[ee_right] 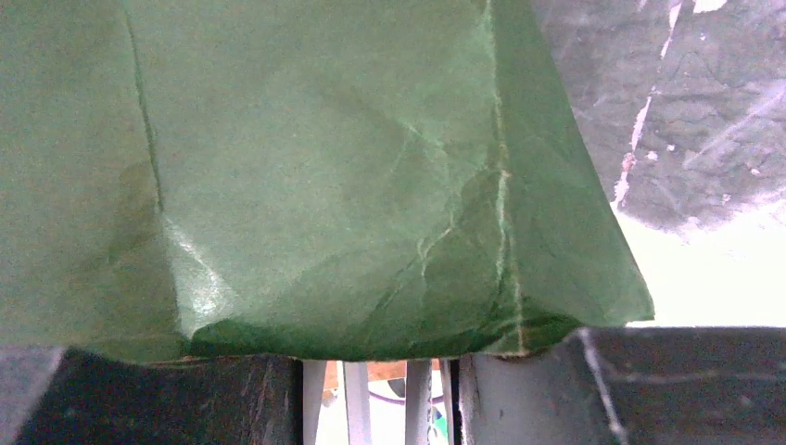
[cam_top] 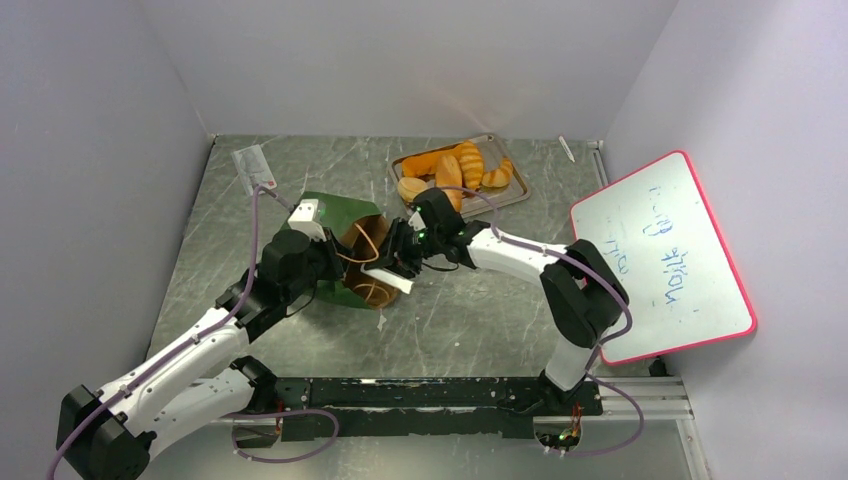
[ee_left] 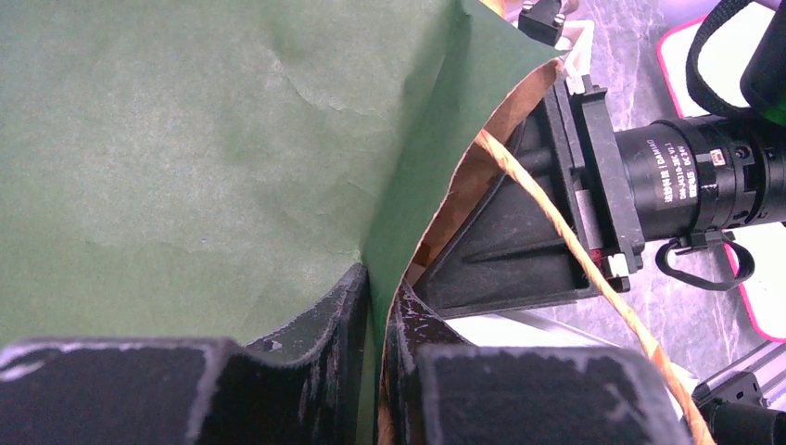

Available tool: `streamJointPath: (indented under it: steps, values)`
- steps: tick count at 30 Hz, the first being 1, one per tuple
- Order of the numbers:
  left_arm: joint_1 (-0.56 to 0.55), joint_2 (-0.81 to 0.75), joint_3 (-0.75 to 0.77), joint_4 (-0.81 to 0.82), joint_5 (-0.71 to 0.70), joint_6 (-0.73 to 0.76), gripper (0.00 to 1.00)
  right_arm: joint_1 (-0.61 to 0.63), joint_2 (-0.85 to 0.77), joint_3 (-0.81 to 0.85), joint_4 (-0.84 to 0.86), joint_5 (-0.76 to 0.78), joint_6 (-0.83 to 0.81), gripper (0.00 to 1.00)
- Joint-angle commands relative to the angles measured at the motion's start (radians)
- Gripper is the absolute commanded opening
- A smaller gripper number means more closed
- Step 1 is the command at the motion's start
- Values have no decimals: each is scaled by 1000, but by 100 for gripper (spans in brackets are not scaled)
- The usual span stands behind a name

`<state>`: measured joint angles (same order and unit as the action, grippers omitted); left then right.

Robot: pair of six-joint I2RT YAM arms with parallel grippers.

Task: Take the fake bread out of the paper bag
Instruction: Take out the fake bread from the paper bag.

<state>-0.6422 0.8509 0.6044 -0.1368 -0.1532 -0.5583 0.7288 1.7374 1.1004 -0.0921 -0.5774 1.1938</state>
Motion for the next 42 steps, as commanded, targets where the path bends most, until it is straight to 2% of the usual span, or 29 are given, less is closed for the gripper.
streamJointPath:
  steps: [1,7,12,34,36,42]
  values:
    - [3,-5,-2,53,31,5,7,-20,5,40,60,-64,29,41]
    - [3,-29,-7,-8,53,45,7,-45,-15,-18,113,-163,70,41]
    - [3,-67,-14,-43,69,60,7,-46,-11,-26,92,-206,58,41]
    - [3,10,57,-45,221,123,7,-6,164,39,142,-256,62,41]
    - [3,8,54,-35,224,116,7,1,174,47,138,-254,59,37]
    - [3,-9,40,-31,215,100,7,1,146,13,157,-248,66,13]
